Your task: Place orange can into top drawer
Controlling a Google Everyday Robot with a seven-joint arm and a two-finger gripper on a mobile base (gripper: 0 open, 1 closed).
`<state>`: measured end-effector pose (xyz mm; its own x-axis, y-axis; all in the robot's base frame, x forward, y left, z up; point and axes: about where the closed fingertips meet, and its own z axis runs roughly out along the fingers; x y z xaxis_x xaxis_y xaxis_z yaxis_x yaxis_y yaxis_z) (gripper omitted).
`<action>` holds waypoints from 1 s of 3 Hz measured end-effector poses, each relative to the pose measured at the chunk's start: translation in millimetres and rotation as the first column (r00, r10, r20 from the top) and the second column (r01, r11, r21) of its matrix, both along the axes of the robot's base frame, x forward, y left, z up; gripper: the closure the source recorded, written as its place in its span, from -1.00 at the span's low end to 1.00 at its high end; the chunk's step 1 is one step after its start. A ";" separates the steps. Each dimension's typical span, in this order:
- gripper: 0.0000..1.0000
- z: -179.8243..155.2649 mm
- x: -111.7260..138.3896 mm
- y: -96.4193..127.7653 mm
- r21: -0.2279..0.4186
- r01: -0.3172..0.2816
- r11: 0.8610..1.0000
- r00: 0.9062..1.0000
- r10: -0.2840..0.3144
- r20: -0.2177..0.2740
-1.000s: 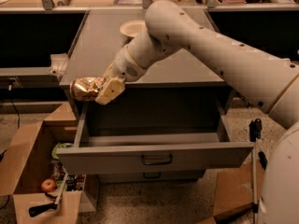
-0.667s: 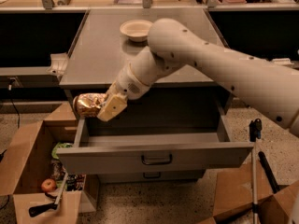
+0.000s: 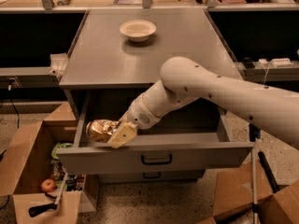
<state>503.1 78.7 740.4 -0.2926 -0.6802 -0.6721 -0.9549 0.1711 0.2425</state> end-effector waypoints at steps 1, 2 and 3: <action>1.00 -20.8 7.2 -22.1 0.002 0.064 0.998 0.998 -0.064 -0.014; 1.00 -26.3 24.5 -40.4 0.003 0.112 0.994 0.994 -0.112 0.010; 0.67 -31.0 40.0 -50.8 0.011 0.149 0.989 0.989 -0.149 0.017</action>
Offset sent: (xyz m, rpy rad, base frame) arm 0.0481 -0.0665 -0.0306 0.0040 -0.0430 -0.1776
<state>543.1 27.9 709.3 -0.3783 -0.6230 -0.6847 -0.9231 0.3096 0.2282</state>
